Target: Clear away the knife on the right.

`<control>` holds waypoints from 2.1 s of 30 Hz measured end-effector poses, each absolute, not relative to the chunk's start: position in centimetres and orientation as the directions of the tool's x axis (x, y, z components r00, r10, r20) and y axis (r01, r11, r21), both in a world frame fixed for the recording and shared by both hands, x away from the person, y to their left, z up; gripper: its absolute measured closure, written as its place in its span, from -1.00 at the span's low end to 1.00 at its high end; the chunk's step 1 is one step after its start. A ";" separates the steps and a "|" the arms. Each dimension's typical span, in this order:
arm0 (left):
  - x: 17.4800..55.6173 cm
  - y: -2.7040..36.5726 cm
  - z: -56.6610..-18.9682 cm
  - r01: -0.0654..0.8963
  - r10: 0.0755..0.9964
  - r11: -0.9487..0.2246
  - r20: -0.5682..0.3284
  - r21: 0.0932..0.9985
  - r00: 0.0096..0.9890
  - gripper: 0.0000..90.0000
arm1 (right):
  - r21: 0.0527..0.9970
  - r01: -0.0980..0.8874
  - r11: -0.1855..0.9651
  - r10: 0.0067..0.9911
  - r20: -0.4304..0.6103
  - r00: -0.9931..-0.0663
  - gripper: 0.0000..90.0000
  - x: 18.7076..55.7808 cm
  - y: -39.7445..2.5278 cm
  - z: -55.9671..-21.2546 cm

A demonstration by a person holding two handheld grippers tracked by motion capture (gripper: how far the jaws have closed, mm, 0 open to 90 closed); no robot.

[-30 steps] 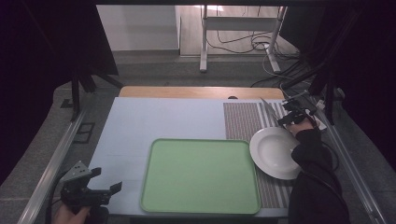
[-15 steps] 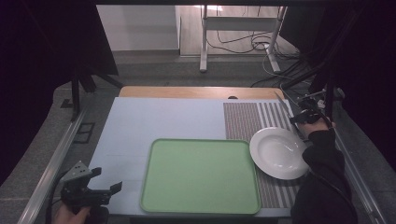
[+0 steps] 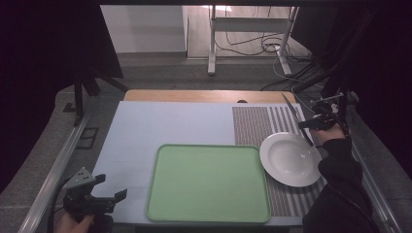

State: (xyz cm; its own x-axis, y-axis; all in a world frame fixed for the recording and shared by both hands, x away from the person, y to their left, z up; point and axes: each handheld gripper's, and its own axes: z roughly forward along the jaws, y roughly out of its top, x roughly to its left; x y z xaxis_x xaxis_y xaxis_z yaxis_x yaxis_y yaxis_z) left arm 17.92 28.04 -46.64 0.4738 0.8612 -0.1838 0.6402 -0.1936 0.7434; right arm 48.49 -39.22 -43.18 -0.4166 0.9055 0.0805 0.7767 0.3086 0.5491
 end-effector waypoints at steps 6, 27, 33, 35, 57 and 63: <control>17.9 28.1 -46.6 0.640 0.861 -0.193 -0.185 0.744 0.474 -0.95 | 0.549 0.760 0.348 0.884 0.078 -0.461 0.79 47.4 -37.3 -42.9; 17.9 28.1 -46.6 0.641 0.861 -0.192 -0.186 0.743 0.473 -0.95 | 0.547 0.690 0.473 0.783 0.097 -0.614 0.79 42.2 -30.5 -43.3; 17.9 28.1 -46.6 0.640 0.861 -0.193 -0.185 0.744 0.474 -0.95 | 0.541 0.672 0.506 0.754 0.100 -0.649 0.79 40.3 -28.6 -43.4; 18.0 28.1 -46.7 0.641 0.861 -0.191 -0.187 0.743 0.473 -0.95 | 0.541 0.664 0.517 0.743 0.101 -0.661 0.79 39.7 -28.1 -43.5; 18.0 28.1 -46.7 0.642 0.861 -0.189 -0.189 0.743 0.472 -0.95 | 0.473 0.592 0.652 0.629 0.098 -0.771 0.79 33.6 -22.6 -45.8; 18.0 28.1 -46.7 0.642 0.861 -0.189 -0.189 0.743 0.472 -0.95 | 0.435 0.587 0.682 0.611 0.102 -0.785 0.79 32.3 -21.3 -46.8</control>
